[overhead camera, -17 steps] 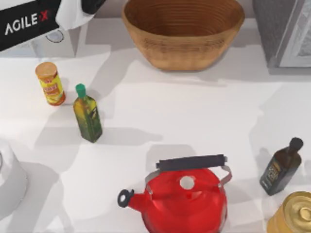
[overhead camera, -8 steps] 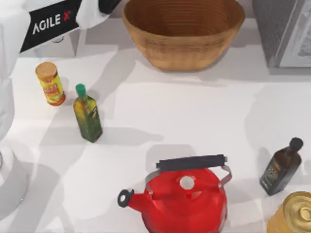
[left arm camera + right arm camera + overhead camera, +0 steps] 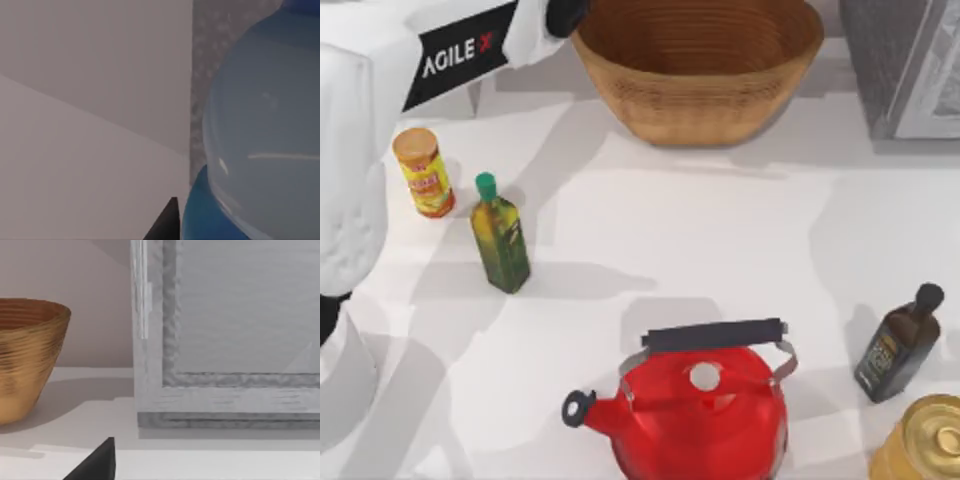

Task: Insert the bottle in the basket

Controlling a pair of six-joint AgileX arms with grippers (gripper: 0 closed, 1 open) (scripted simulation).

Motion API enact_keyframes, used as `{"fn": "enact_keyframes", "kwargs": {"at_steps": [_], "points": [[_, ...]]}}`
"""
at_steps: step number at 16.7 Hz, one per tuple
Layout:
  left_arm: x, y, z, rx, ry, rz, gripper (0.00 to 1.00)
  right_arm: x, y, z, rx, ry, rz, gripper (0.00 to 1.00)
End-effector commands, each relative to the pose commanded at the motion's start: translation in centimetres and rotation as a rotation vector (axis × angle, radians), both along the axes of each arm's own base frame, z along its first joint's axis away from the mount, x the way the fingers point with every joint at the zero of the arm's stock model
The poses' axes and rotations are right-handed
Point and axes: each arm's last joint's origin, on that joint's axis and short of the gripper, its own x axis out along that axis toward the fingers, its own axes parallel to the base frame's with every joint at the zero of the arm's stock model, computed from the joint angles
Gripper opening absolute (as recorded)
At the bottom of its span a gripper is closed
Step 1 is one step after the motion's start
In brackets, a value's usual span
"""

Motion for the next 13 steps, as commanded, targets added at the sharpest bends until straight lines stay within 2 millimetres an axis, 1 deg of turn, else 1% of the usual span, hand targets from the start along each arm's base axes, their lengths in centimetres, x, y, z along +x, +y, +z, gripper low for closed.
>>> {"fn": "enact_keyframes", "kwargs": {"at_steps": [12, 13], "points": [[0.0, 0.0, 0.0, 0.0, 0.0, 0.0, 0.98, 0.0, 0.0, 0.0, 0.0, 0.0, 0.0, 1.0], [0.0, 0.0, 0.0, 0.0, 0.0, 0.0, 1.0, 0.0, 0.0, 0.0, 0.0, 0.0, 0.0, 1.0]]}}
